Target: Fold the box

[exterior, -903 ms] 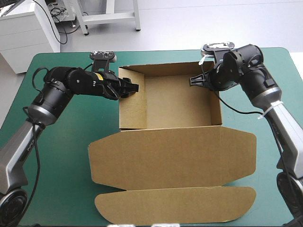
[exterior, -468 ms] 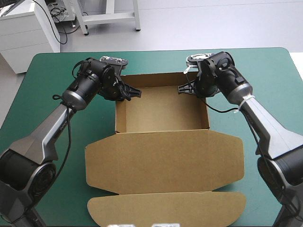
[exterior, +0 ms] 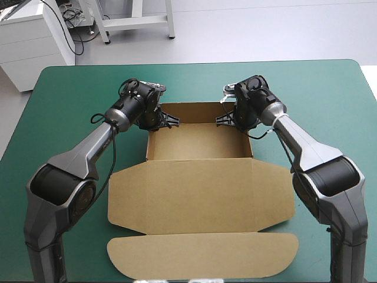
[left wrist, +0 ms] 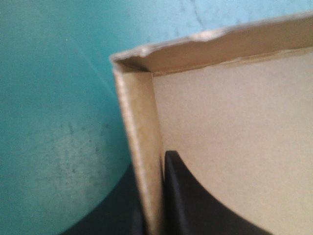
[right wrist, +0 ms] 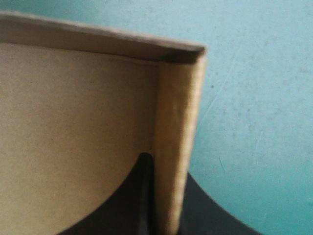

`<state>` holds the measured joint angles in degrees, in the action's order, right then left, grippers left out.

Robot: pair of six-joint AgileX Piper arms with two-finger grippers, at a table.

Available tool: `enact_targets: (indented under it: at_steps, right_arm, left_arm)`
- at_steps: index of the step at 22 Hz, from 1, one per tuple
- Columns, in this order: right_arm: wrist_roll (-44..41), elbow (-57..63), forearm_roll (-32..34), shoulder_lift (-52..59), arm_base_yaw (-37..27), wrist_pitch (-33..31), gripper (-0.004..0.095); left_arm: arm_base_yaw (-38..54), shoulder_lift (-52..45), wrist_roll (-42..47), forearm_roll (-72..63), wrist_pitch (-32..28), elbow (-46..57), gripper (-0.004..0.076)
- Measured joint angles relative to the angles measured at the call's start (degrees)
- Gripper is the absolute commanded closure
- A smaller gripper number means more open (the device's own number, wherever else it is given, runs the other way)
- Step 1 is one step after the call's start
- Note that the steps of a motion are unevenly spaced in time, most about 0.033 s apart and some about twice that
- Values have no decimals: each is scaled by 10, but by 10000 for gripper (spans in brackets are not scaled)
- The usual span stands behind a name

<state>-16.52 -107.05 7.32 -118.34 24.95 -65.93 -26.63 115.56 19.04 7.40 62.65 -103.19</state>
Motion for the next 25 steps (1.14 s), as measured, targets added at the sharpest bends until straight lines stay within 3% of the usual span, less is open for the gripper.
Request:
enact_targets:
  at_steps: [7, 8, 11, 12, 14, 16, 21, 25]
  right_arm:
    - [18, -45, -29, -31, -22, -36, 922]
    - [19, -47, -32, -32, -22, -37, 890]
    - [46, -56, -46, -36, -30, -48, 707]
    - [61, -61, -50, -38, -33, -53, 555]
    - [88, -75, -60, -50, -40, -55, 349]
    - [100, -91, -73, -55, -44, -51, 313]
    - [103, -123, -66, -46, -53, -52, 313]
    - [105, -126, -62, -12, -55, -52, 313]
  left_arm:
    - [1, 24, -2, 7, 4, -11, 726]
    - [1, 25, -2, 7, 4, -11, 688]
    - [1, 25, -22, 7, 6, -13, 542]
    - [1, 25, -31, 7, 8, -15, 419]
    - [1, 37, -56, 1, 10, -25, 278]
    - [0, 43, -67, -10, 10, -44, 229]
    - [-9, 61, -67, -27, 86, -113, 229]
    - [-11, 59, -66, -36, 83, -162, 229]
